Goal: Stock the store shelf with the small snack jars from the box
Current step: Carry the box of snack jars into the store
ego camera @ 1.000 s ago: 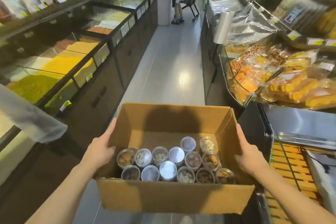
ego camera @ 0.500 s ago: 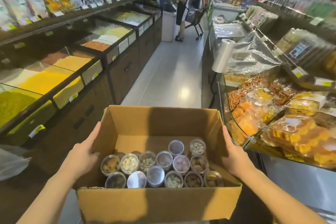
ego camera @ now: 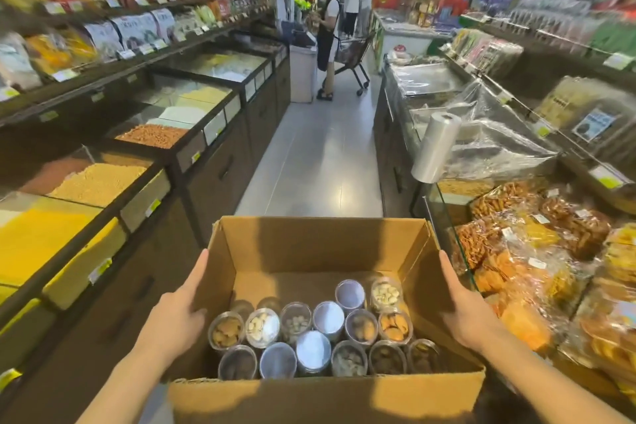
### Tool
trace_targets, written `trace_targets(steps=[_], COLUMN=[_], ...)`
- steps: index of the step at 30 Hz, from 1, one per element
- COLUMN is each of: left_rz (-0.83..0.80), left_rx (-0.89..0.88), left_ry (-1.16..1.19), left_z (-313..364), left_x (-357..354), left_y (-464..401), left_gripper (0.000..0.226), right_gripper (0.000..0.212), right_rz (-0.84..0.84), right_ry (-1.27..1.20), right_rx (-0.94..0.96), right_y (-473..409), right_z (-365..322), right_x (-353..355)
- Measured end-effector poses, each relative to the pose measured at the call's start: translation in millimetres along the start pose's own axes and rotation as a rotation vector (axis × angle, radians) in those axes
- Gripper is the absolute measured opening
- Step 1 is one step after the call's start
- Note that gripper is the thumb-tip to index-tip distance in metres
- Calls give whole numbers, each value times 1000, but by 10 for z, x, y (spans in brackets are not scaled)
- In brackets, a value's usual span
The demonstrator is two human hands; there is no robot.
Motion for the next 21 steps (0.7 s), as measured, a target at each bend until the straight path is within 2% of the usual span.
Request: trace_targets(steps=[6, 14, 21], left_rz=[2, 4, 62], left_rx=[29, 121, 163], left_ry=[13, 30, 60], left_z=[131, 408, 780], left_x=[-38, -195, -222], left_y=[-1066, -2465, -3732], left_gripper=[111, 110, 108], right_gripper=[119, 119, 124], right_rz=[-16, -56, 6], right_ry=[-14, -85, -105], right_rx=[18, 147, 235], right_y=[-1147, -2995, -4472], right_z=[-166, -308, -477], right_x=[112, 322, 808])
Point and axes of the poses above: each hand's wrist, its own y-axis away from the middle knuckle, its own x-axis out of the back of the hand, z = x × y, the point moved 7 cm from there along -y, towards the middle knuckle, and after that the axes turned 2 degrees about -x, right-handed, at the moved point
